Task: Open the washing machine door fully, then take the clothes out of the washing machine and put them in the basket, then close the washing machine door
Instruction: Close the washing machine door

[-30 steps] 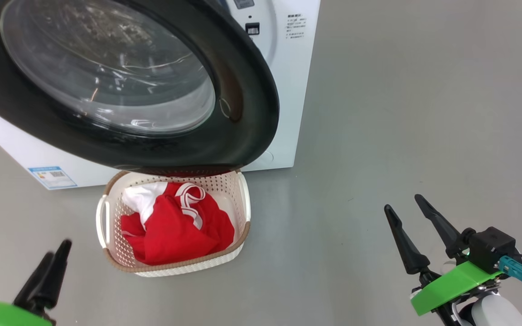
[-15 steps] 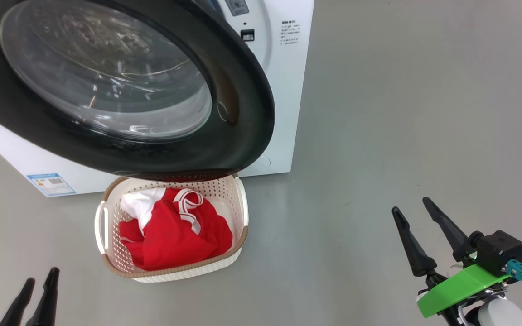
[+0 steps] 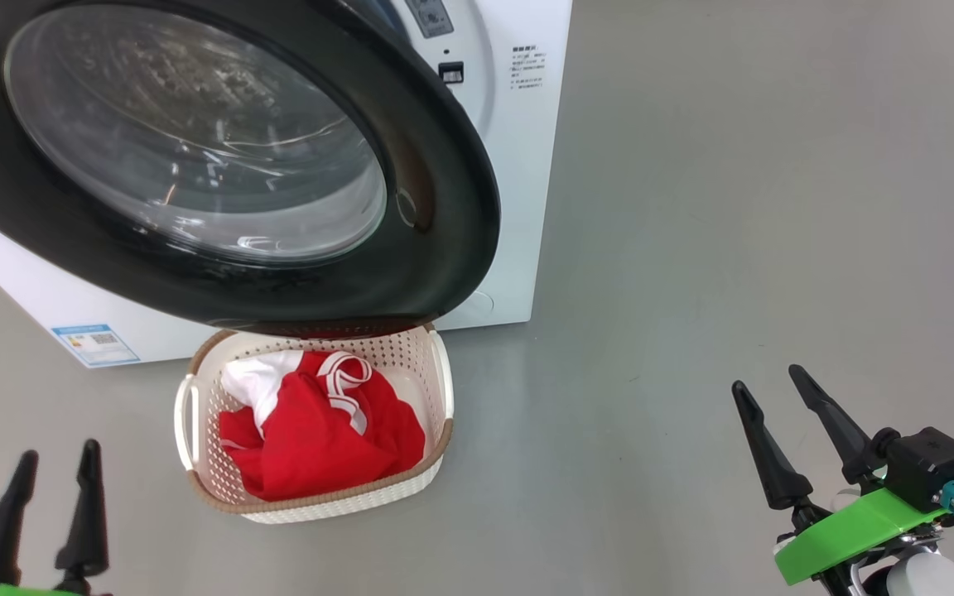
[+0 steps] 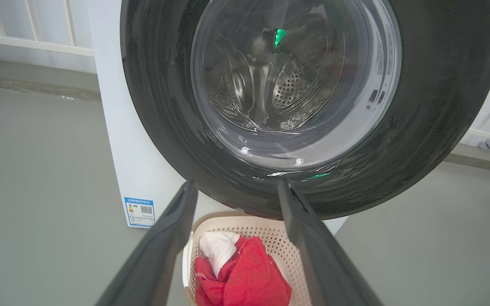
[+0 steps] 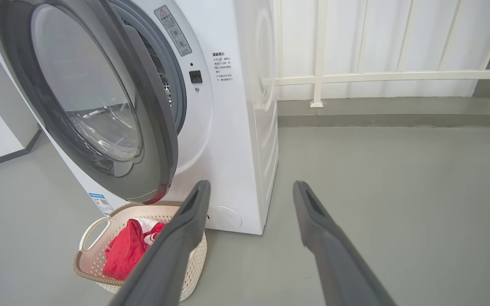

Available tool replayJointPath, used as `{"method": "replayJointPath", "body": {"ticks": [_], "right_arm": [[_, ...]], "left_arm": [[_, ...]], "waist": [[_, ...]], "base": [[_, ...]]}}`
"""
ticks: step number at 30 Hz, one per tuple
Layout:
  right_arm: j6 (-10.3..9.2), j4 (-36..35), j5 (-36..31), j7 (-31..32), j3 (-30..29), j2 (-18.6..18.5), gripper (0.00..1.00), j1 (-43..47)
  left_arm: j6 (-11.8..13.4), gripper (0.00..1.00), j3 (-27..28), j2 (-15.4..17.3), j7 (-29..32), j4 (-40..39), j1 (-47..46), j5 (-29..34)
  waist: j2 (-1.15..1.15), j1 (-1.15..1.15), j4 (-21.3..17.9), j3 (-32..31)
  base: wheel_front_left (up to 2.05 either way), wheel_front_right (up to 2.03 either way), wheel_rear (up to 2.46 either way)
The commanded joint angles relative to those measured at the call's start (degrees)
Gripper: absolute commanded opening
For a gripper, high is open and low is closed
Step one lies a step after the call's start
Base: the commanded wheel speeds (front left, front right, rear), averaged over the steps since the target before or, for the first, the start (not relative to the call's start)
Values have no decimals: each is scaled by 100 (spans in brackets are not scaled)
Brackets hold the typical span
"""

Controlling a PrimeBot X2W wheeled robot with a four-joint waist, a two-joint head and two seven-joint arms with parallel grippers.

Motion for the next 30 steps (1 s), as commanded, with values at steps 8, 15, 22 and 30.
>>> {"method": "replayJointPath", "body": {"ticks": [8,15,22,30], "right_arm": [[9,-139,43,-43,90,-131,100,96],[9,-96,25,-43,71,-105,100,157],[9,-88,11,-43,55,-104,100,146],[9,-120,-10,-43,48,-89,100,99]], "left_arm": [[-18,100,536,-350,-53,-444,244,1024],[-18,100,689,-606,-53,-503,346,1386],[-18,100,783,-670,-53,-566,362,1521],[-18,100,804,-666,-53,-587,352,1542]], "waist": [[0,0,-29,-70],[0,0,-26,-74],[0,0,-39,-61],[0,0,-30,-33]], "base": [[0,0,0],[0,0,0],[0,0,0],[0,0,0]]}}
